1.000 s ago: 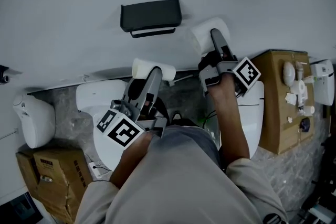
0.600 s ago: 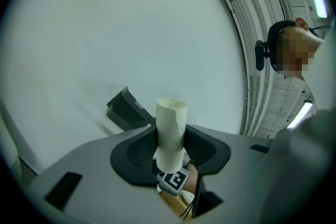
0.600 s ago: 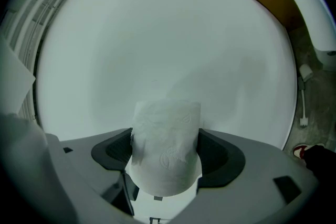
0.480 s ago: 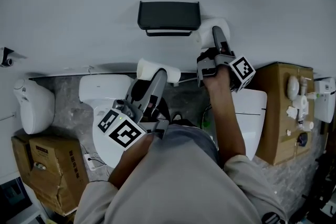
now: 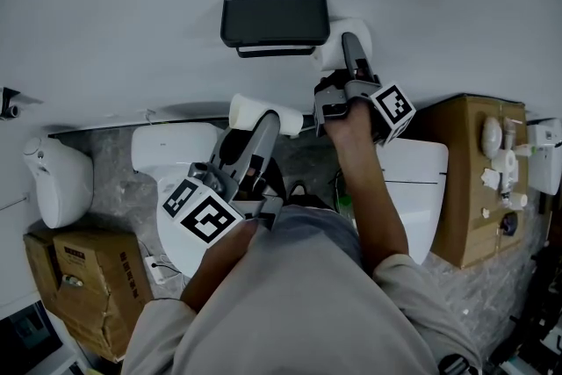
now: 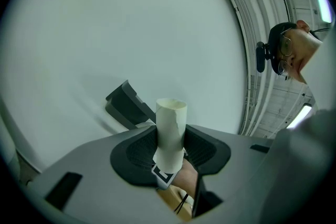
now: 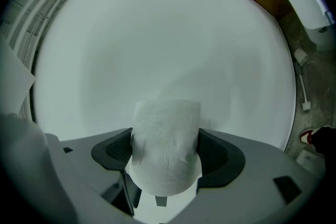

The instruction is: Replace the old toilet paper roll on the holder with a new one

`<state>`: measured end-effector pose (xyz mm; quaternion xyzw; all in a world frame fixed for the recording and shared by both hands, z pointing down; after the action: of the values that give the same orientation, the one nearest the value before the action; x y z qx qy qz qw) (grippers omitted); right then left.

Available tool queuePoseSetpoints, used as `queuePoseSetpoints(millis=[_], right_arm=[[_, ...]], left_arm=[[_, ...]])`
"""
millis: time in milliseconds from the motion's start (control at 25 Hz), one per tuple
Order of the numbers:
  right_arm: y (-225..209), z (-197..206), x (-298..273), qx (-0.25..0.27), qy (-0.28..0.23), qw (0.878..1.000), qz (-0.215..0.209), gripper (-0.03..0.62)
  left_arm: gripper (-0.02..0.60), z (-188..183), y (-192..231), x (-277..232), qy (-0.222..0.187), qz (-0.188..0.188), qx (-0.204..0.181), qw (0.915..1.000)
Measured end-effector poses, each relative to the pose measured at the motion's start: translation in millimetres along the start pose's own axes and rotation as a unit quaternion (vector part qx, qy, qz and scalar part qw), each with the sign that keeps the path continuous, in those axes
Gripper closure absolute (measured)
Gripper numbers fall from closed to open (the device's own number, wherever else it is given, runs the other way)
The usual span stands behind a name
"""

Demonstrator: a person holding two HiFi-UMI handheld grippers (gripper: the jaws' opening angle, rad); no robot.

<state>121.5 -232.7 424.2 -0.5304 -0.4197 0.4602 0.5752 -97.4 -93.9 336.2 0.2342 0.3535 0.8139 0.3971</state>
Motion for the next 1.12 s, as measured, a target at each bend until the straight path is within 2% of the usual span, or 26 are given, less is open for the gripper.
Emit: queuePoseSetpoints(millis=[480, 840, 1120], right_arm=[[4.5, 48.5, 6.0, 0.016, 0.069, 0.997, -0.018, 0.209], [1.1, 83.8, 4.9, 0.033, 0.13, 0.99, -0.033, 0.217], [0.4, 95.8, -2.4, 0.031, 0.159, 0.986, -0.037, 0.217]], left_arm=[[0.436, -12.8, 14.2, 9.3, -0.024, -0.019, 0.006, 0.9995], [0.436, -14.5, 20.5, 11.6, -0.037, -0.026, 0.014, 0.9989], [0.436, -14.1, 21.3, 13.2, -0.051, -0.04, 0.011, 0.9978]])
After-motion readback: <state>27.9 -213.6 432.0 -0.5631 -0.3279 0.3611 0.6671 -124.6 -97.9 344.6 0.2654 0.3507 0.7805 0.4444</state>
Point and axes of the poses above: the fingertips, and each gripper's own axes: x backward along the fingers, y to its left, z out of its underside, the point moved 6 cm from there along x, backward along the fingers, and after that the axes turned 4 degrees about x, right-handed, at the moved point
